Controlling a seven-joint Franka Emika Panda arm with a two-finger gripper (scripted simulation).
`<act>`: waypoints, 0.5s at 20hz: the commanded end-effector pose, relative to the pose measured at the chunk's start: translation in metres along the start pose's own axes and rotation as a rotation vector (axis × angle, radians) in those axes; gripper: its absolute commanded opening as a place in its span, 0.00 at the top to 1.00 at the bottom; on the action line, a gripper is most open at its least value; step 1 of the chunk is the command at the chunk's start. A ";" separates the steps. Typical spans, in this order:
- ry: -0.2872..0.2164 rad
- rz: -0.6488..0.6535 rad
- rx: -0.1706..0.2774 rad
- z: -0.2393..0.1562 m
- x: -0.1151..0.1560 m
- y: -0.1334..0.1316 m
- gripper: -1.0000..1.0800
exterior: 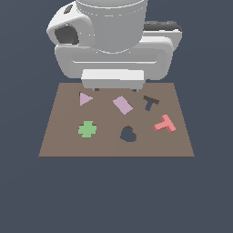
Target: Insert a designated object into the corresponding slot on a board.
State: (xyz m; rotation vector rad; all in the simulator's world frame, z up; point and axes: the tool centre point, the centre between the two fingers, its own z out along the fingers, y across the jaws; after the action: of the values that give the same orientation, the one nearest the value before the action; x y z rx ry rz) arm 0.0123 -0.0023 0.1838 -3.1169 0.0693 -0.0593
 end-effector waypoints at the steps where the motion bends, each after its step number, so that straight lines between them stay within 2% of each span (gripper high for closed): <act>1: 0.000 0.000 0.000 0.000 0.000 0.000 0.04; 10: -0.005 -0.053 -0.001 0.019 0.007 -0.021 0.04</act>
State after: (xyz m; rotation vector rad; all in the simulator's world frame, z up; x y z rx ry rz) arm 0.0191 0.0120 0.1713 -3.1194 0.0102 -0.0553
